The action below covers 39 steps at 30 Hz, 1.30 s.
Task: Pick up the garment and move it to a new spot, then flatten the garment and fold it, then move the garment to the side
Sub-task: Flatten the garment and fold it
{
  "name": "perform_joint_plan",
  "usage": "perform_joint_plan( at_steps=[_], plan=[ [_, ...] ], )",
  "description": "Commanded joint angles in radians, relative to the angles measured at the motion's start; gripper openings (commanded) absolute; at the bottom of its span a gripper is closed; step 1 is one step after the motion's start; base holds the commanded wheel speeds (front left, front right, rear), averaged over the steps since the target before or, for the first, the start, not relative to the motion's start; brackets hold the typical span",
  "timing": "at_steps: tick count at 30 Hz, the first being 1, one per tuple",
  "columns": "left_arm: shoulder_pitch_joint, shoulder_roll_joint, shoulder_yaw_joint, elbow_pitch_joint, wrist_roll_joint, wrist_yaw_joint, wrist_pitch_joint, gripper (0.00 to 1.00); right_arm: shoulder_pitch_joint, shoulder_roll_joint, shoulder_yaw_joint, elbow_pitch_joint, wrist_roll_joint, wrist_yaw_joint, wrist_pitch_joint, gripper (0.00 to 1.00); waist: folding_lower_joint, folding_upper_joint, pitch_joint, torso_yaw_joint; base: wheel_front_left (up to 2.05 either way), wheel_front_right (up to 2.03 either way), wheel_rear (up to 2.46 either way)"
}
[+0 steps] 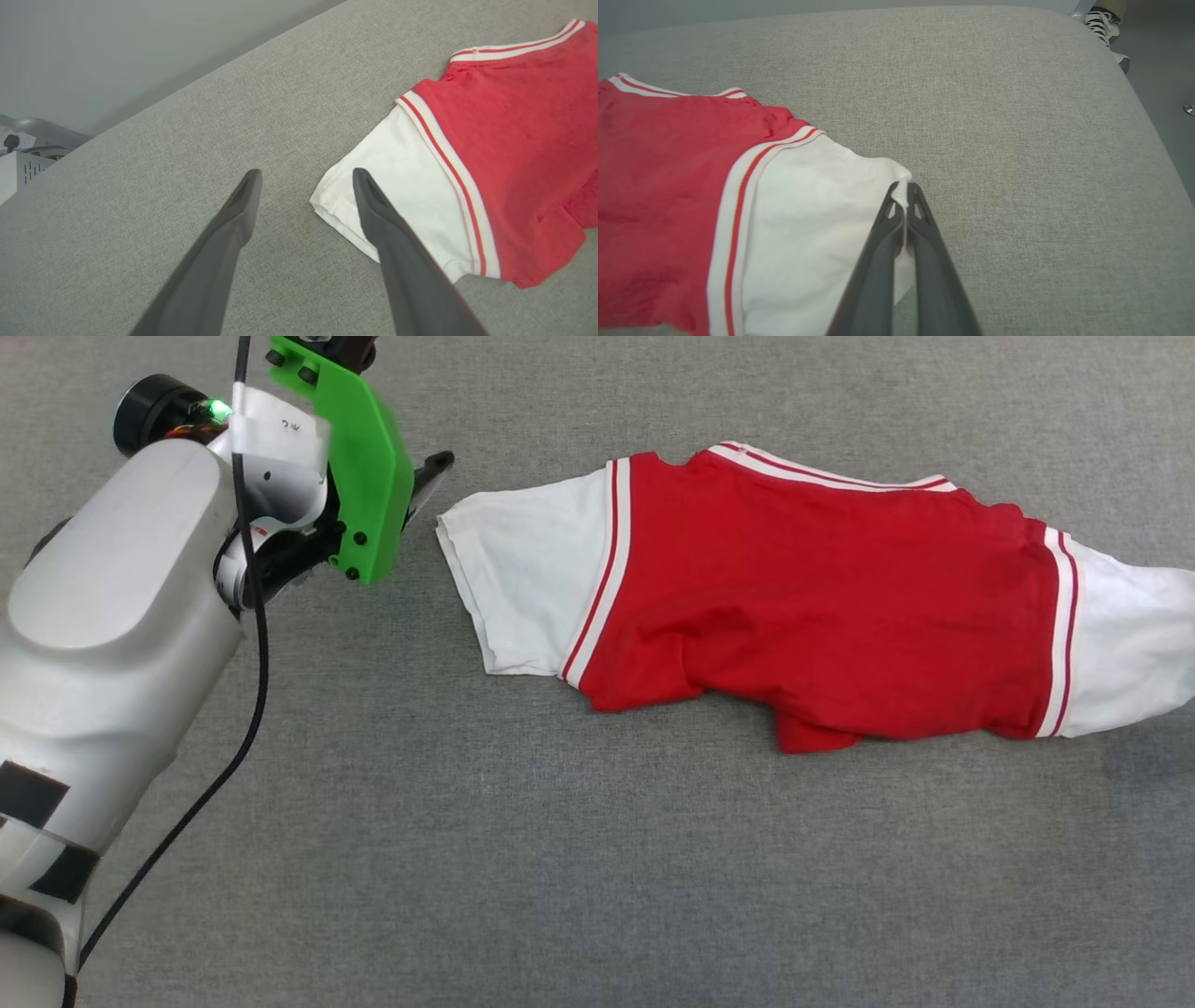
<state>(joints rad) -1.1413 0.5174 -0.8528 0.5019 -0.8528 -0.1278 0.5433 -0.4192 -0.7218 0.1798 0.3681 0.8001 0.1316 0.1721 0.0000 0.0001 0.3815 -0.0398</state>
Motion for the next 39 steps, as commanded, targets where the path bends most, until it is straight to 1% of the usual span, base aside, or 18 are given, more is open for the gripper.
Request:
perform_joint_plan(
  at_steps=[1,4,9,15,18,23,24,25,27,29,33,39],
  plan=[
    [-0.029,0.014,-0.022,0.012,-0.031,-0.003,0.039,1.00,0.006,0.013,-0.008,-0.019,-0.015,-0.001,0.010,0.00,0.0000,-0.0001,0.026,-0.026,0.00,0.00,0.00],
    [-0.054,0.017,-0.058,0.039,-0.093,-0.003,0.105,1.00,-0.001,0.034,-0.023,-0.051,-0.036,-0.001,0.029,0.00,0.0000,-0.0001,0.044,-0.041,0.00,0.00,0.00],
    [-0.081,0.001,-0.123,0.085,-0.129,-0.003,0.146,1.00,-0.004,0.066,-0.036,-0.085,-0.060,-0.001,0.054,0.00,0.0000,-0.0001,0.068,-0.057,0.00,0.00,0.00],
    [-0.106,-0.009,-0.213,0.149,-0.119,-0.003,0.155,1.00,-0.014,0.094,-0.038,-0.110,-0.082,-0.001,0.071,0.00,0.0000,-0.0001,0.093,-0.076,0.00,0.00,0.00],
    [-0.105,-0.016,-0.244,0.178,-0.135,-0.003,0.153,1.00,-0.019,0.104,-0.033,-0.119,-0.089,-0.001,0.079,0.00,0.0000,-0.0001,0.102,-0.082,0.00,0.00,0.00],
    [-0.105,-0.007,-0.317,0.194,-0.147,-0.003,0.166,1.00,-0.022,0.112,-0.028,-0.124,-0.094,-0.001,0.082,0.00,0.0000,-0.0001,0.110,-0.087,0.00,0.00,0.00],
    [-0.105,-0.003,-0.330,0.191,-0.155,-0.003,0.168,0.38,-0.022,0.113,-0.026,-0.124,-0.094,-0.001,0.082,0.00,0.0000,-0.0001,0.110,-0.088,0.00,0.00,0.00],
    [-0.105,0.001,-0.339,0.189,-0.160,-0.003,0.165,0.00,-0.023,0.114,-0.025,-0.123,-0.094,-0.001,0.081,0.00,0.0000,-0.0001,0.108,-0.088,0.00,0.00,0.00],
    [-0.106,0.008,-0.353,0.185,-0.169,-0.003,0.141,0.00,-0.023,0.113,-0.023,-0.121,-0.095,-0.001,0.076,0.00,0.0000,-0.0001,0.098,-0.084,0.00,0.00,0.00],
    [-0.109,0.014,-0.346,0.187,-0.183,-0.003,0.085,0.00,-0.026,0.109,-0.022,-0.122,-0.097,-0.001,0.067,0.00,0.0000,-0.0001,0.082,-0.080,0.00,0.00,0.00],
    [-0.117,0.029,-0.357,0.165,-0.170,-0.003,-0.040,0.00,-0.032,0.100,-0.025,-0.117,-0.102,-0.001,0.049,0.00,0.0000,-0.0001,0.027,-0.065,0.00,0.00,0.00],
    [-0.122,0.063,-0.354,0.098,-0.142,-0.003,-0.256,0.00,-0.024,0.061,-0.039,-0.132,-0.098,-0.001,0.042,0.00,0.0000,-0.0001,-0.063,-0.023,0.00,0.00,0.00]
  ],
)
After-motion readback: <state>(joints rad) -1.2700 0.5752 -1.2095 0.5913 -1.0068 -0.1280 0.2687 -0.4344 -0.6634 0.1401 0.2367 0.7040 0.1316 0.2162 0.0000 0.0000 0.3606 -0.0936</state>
